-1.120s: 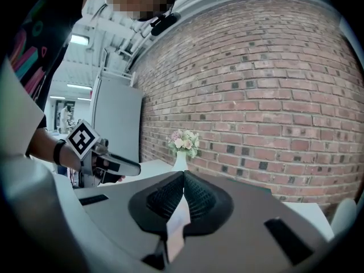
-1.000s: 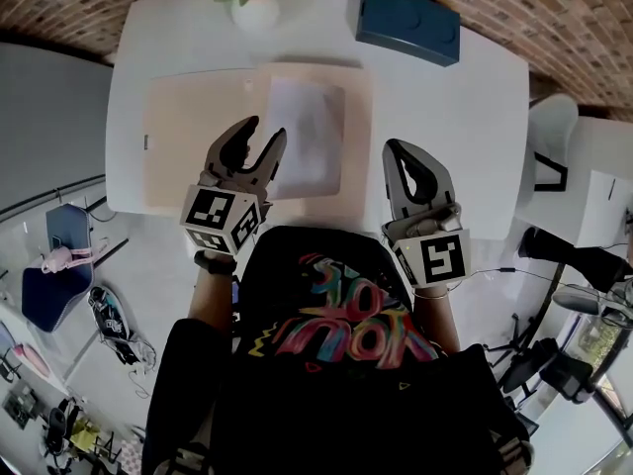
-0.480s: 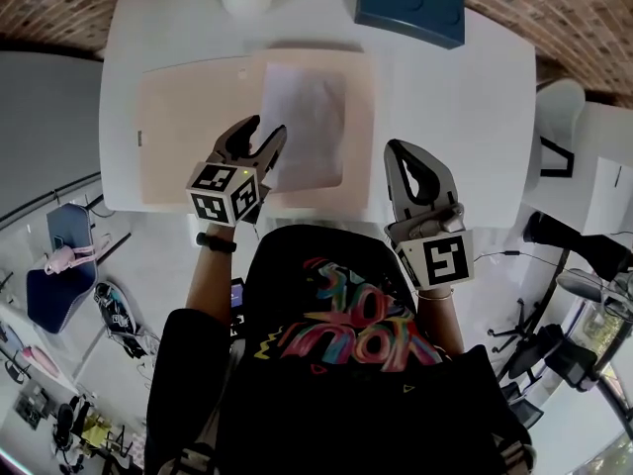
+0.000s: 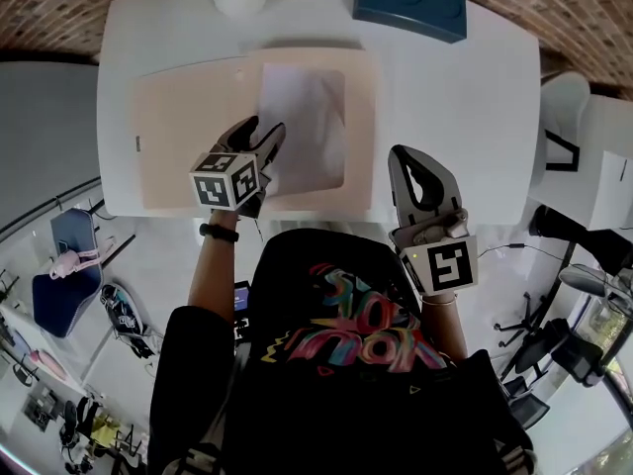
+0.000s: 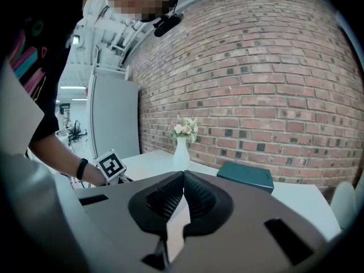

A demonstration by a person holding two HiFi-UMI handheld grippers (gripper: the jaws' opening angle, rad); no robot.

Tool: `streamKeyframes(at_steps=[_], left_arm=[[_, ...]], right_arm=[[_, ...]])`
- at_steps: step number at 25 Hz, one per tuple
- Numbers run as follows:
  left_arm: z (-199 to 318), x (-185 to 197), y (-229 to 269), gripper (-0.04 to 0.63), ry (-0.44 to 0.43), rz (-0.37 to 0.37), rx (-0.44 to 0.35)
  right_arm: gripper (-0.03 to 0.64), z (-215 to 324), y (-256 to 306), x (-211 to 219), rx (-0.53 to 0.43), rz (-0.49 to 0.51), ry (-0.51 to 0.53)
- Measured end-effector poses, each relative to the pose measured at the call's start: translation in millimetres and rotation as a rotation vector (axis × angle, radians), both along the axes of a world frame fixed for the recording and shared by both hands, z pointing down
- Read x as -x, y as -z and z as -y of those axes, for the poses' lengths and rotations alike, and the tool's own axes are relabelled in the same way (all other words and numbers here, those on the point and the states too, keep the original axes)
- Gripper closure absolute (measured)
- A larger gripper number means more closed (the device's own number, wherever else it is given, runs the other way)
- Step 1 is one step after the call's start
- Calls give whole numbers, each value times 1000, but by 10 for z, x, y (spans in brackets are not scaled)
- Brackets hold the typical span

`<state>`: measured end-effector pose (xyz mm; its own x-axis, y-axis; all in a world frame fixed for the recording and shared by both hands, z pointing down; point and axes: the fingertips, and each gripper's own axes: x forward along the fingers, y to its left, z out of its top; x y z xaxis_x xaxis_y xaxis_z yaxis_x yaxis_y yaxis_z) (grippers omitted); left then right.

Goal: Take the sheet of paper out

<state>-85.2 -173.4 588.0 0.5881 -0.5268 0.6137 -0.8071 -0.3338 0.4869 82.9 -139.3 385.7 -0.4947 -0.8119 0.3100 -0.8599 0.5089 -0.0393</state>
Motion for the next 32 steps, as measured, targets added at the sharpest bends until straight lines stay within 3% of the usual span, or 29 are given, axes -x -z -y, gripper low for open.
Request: streamKeyframes(at_steps=[10, 13, 18, 23, 29, 32], left_arm=[[2, -21, -154, 341, -14, -29, 116], [63, 9, -144, 333, 22, -32, 146], [132, 64, -115, 331, 68, -108, 196], [125, 53, -93, 331, 29, -196, 245], [7, -67, -51, 331, -126, -290, 305], [4, -108, 5, 333, -159, -376, 317]], right_arm=[[600, -48, -78, 68, 21, 2, 35], [600, -56, -74, 79, 21, 7, 40], [600, -72, -63, 68, 22, 13, 34], [600, -81, -78, 55, 31, 18, 27], [600, -65, -111, 15, 54, 46, 11], [600, -69, -135, 11, 60, 50, 7]])
